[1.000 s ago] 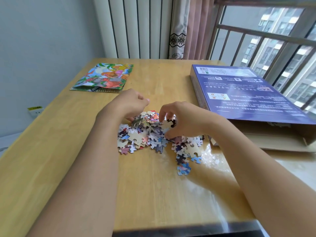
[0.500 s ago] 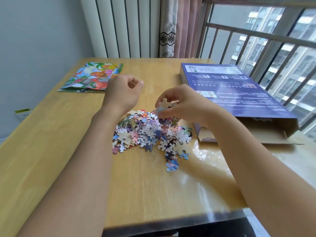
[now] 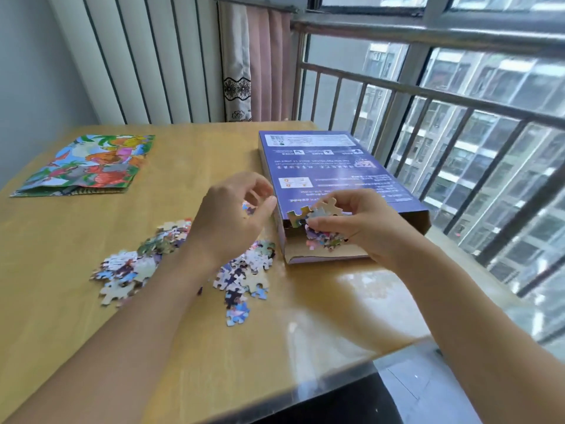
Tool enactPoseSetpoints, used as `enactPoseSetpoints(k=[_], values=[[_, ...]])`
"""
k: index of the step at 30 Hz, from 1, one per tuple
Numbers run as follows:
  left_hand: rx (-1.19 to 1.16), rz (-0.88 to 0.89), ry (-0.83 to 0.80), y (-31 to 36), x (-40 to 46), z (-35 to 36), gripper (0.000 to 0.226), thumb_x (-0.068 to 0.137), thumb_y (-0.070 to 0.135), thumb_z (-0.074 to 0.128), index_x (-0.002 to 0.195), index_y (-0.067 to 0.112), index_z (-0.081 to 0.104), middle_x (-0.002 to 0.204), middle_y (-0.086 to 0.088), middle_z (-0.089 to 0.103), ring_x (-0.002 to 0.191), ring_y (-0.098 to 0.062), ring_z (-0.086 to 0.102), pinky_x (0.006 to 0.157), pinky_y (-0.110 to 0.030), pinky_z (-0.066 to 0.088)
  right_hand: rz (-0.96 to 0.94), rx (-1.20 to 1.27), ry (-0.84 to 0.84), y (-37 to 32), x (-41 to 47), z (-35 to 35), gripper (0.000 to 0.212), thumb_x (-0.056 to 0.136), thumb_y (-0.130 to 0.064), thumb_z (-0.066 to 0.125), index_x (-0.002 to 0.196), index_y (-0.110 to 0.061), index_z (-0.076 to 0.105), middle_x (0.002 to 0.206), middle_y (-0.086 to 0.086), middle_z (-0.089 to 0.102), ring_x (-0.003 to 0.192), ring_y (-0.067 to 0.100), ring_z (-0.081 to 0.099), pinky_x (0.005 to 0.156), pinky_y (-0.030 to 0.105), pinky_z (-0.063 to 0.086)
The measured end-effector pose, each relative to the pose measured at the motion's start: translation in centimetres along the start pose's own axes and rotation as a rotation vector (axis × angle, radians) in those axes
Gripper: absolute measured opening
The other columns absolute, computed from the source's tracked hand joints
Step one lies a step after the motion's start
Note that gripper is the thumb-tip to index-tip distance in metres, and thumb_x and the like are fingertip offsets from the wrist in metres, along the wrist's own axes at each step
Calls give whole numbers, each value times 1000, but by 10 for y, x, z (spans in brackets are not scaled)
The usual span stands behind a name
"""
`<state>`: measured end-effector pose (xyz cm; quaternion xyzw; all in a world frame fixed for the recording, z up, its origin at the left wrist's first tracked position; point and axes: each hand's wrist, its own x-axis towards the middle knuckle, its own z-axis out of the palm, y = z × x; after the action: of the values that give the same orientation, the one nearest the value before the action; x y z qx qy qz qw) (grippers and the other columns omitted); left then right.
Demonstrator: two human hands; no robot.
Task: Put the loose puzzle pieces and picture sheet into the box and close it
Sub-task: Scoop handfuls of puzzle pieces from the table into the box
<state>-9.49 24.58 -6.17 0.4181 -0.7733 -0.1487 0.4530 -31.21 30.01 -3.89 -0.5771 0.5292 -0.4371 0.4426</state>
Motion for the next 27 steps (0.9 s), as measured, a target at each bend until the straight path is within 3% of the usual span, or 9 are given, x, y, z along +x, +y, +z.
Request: enactPoseSetpoints(k=[4,8,12,15,18,23,25,27], values=[[28,177,-210,6,-12,28,16,88,24,69,102,25,61,112,12,57,105,-9,55,83,-27,47,89,103,58,16,-19,-19,16,83,6,74,96,11,68,81,20,71,67,26,72,59,27,57],[136,267,-297,2,-16,37,11,88,33,63,93,30,71,133,6,50,117,-11,41,96,-19,31,199,101,168,34,-24,-30,21,81,0,78,96,11,70,88,25,72,74,27,72,58,27,56],[189,333,-375,-1,-18,42,26,87,43,54,86,31,78,137,1,50,130,-21,42,105,-38,37,303,144,266,37,-19,-35,12,83,-4,78,88,5,73,94,20,74,74,17,73,58,21,56],[182,330,-390,0,-18,42,28,86,44,55,84,30,80,136,0,52,130,-21,43,105,-40,39,346,225,300,32,-10,-37,16,83,-1,78,94,9,73,106,23,72,83,22,74,65,24,60],[170,317,-418,1,-19,39,27,86,46,57,81,32,80,135,3,51,129,-19,43,104,-39,40,385,394,313,26,-2,-38,25,86,7,70,110,11,65,123,26,66,111,34,67,79,36,63],[154,292,-438,4,-21,38,23,84,46,62,82,33,81,138,6,50,128,-15,41,103,-38,41,384,664,184,25,-4,-38,45,91,18,46,133,3,50,141,15,56,126,30,58,105,53,48],[144,278,-447,5,-21,36,23,84,46,62,82,33,81,139,8,48,129,-12,39,104,-36,39,365,622,165,31,-10,-38,47,89,19,45,135,7,49,137,16,60,122,29,61,108,49,45],[141,275,-455,4,-22,35,25,84,47,61,83,33,81,140,8,47,130,-11,37,105,-33,36,308,353,167,36,-18,-39,43,92,13,51,132,-2,59,131,9,66,119,24,64,110,43,46]])
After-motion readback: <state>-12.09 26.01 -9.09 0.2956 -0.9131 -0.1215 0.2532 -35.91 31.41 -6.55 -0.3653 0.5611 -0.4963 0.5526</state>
